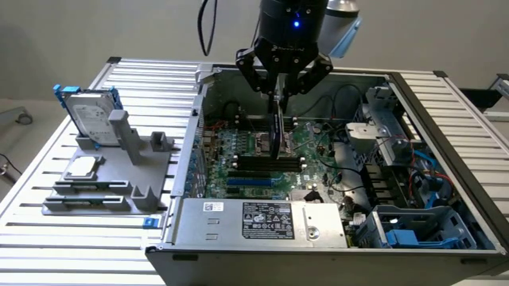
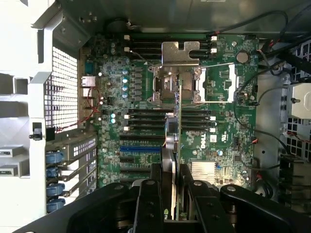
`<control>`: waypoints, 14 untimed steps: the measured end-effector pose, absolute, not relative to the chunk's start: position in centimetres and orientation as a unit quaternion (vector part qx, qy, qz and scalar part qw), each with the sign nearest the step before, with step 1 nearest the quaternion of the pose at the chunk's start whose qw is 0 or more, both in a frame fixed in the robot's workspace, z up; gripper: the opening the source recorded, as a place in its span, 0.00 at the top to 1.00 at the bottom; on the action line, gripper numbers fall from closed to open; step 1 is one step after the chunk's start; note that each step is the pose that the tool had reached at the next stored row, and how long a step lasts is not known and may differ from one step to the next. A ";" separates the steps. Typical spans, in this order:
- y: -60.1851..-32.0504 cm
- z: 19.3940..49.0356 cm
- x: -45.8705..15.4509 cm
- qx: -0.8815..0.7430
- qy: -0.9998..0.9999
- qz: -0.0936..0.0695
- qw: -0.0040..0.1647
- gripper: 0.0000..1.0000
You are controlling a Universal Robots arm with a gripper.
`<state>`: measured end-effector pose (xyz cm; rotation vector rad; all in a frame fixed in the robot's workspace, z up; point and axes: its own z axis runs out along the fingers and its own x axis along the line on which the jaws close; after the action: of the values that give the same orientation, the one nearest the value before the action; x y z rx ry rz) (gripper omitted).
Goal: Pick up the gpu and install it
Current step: 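Insert the gpu into the slot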
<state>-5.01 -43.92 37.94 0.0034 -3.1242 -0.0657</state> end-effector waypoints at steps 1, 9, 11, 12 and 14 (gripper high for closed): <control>-43.9 37.9 -5.0 0.001 -1.000 -0.021 0.008 0.74; -43.9 37.8 -5.0 0.058 -0.998 -0.021 0.010 0.74; -43.9 37.8 -5.0 0.077 -0.997 -0.020 0.010 0.74; -43.9 37.8 -5.0 0.086 -0.996 -0.020 0.010 0.74; -43.9 37.7 -5.0 0.104 -0.994 -0.020 0.011 0.74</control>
<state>-5.01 -43.89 37.73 0.3234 -3.1030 -0.0629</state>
